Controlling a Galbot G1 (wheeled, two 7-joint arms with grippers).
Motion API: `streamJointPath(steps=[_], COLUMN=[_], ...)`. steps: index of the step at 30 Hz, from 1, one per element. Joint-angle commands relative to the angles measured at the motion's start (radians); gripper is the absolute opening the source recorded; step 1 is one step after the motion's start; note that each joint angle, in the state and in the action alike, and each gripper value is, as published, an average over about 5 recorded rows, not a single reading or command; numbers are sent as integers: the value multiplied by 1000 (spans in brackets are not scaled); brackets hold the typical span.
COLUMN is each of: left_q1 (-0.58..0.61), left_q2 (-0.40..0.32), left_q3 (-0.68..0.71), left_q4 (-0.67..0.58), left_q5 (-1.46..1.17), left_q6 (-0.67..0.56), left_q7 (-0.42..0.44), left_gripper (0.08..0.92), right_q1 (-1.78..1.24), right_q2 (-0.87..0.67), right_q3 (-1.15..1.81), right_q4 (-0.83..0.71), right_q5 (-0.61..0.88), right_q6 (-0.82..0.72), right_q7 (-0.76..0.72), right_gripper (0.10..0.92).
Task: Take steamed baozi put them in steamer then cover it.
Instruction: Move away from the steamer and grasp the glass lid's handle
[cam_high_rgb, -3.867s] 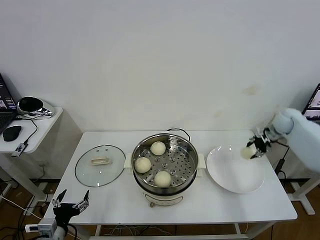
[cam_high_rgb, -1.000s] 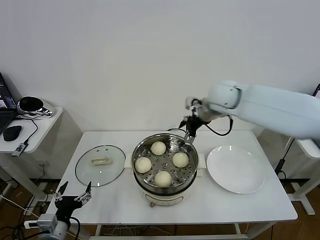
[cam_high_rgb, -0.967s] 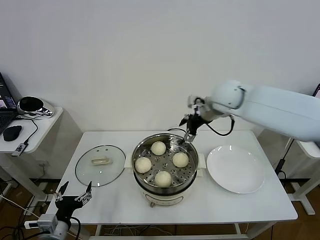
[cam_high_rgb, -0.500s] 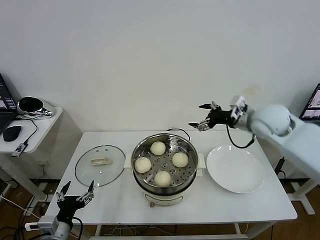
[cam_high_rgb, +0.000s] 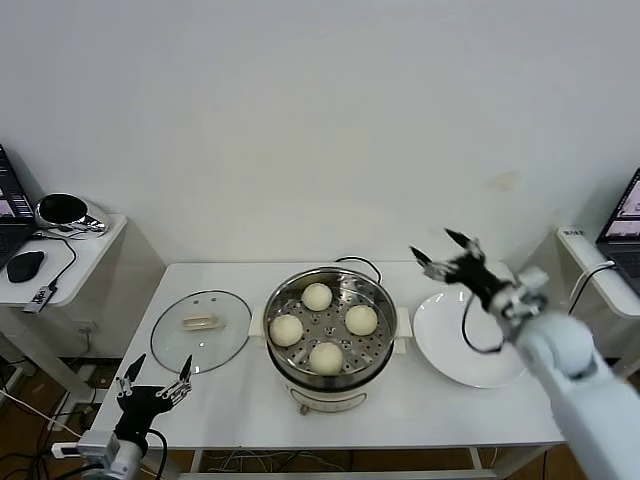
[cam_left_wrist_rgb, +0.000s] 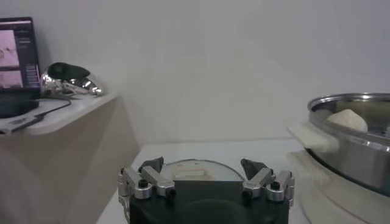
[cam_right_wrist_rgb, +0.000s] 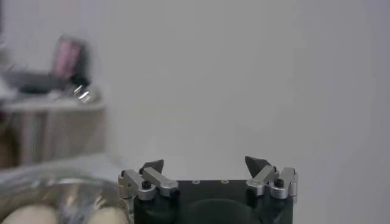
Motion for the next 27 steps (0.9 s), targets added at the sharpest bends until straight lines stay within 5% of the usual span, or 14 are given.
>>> streamJointPath(steps=[1,5,10,13,17,27], left_q1=[-39,-76,-155,-204,-272,-505], left_q2=[31,76,181,262,318,253], left_q3=[-1,19,143,244,341,392], left_q4=[69,115,259,325,364,703], left_q5=[179,556,1136,1268,1323,1380], left_q6=[-91,-238,-391,-315,-140,-70], left_q7=[4,-41,-271,-326,-239,-324], left_gripper=[823,823,823,823,823,823], right_q1=[-446,-432,-440,-448,-454,-459], right_q2=[347,362,356,357,356,360], right_q3=[339,332,339,345,353,358], right_q4=[26,7,-3,4,12,30], right_q5=[-32,-37,-58,-68,-71,-78], right_q6=[154,153,163,164,160,141], right_q7=[149,150,144,139,137,140], right_gripper=[823,823,823,823,823,823])
